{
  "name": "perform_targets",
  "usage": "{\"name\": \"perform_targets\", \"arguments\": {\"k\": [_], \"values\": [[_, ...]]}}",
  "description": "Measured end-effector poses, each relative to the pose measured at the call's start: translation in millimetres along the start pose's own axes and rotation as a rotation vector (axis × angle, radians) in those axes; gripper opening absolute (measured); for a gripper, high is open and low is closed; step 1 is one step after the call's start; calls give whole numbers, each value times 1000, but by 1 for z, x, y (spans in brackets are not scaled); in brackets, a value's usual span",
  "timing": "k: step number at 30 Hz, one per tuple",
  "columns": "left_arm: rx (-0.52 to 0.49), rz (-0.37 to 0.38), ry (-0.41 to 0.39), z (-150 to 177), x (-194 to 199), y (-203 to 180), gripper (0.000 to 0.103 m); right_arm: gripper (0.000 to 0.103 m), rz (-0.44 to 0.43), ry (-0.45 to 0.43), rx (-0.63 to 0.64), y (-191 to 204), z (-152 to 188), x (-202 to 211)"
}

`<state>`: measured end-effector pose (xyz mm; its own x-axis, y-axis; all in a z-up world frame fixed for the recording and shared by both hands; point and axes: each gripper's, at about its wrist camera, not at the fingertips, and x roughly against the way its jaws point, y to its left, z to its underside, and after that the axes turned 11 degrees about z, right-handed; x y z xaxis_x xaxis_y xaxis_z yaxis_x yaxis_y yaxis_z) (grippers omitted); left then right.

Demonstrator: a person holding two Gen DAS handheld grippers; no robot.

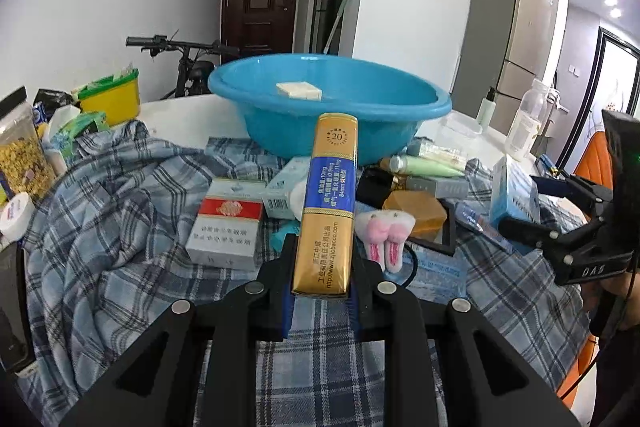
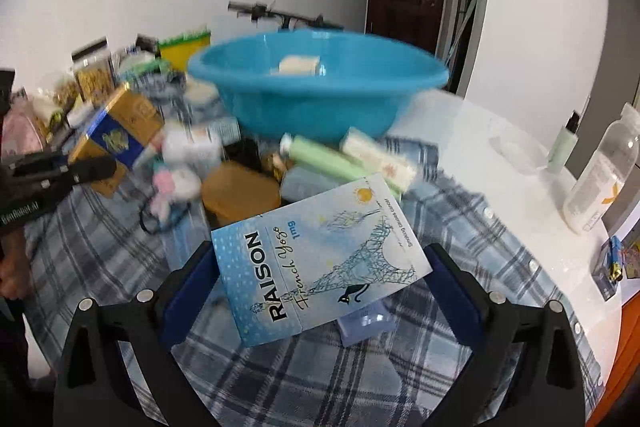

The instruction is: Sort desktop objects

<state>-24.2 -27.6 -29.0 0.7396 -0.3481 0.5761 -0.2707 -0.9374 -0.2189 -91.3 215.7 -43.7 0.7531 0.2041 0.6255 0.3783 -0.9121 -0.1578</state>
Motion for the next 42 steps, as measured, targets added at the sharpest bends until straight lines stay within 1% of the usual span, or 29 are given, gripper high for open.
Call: {"name": "perform_targets", "arguments": {"k": [6, 9, 13, 17, 20, 25, 28, 31, 32, 35, 37, 40, 42], "values": [[-10, -19, -29, -16, 12, 0, 23, 99, -7, -121, -46, 3, -27, 14], [-26, -37, -52, -27, 17, -3, 23, 99, 4, -157, -64, 2, -42, 12], [-46, -44, -82, -51, 22, -7, 23, 99, -19, -194, -78, 3, -65, 12], [-46, -23, -114, -76, 24, -6, 23, 99, -37, -245, -66, 7, -91, 14], [-70, -53, -137, -97, 22, -8, 23, 100, -52, -279, -66, 8, -111, 11], [-94, -97, -189, -134, 10, -2, 23, 99, -63, -353, -71, 5, -143, -3], [-72, -89, -194, -156, -7, 12, 23, 99, -74, -371, -75, 2, -162, -21], [-41, -81, -190, -173, -28, 31, 23, 99, -68, -381, -70, 2, -169, -38], [-34, -81, -186, -175, -36, 36, 23, 99, -55, -389, -63, 3, -168, -42], [-15, -87, -181, -171, -57, 52, 23, 99, 22, -400, -41, 9, -158, -48], [-42, -133, -130, -164, -74, 57, 23, 99, 11, -393, -37, 12, -155, -51], [-92, -164, -119, -151, -86, 55, 23, 99, -11, -377, -32, 14, -151, -55], [-106, -160, -127, -144, -87, 50, 23, 99, 41, -377, -9, 20, -148, -58]]}}
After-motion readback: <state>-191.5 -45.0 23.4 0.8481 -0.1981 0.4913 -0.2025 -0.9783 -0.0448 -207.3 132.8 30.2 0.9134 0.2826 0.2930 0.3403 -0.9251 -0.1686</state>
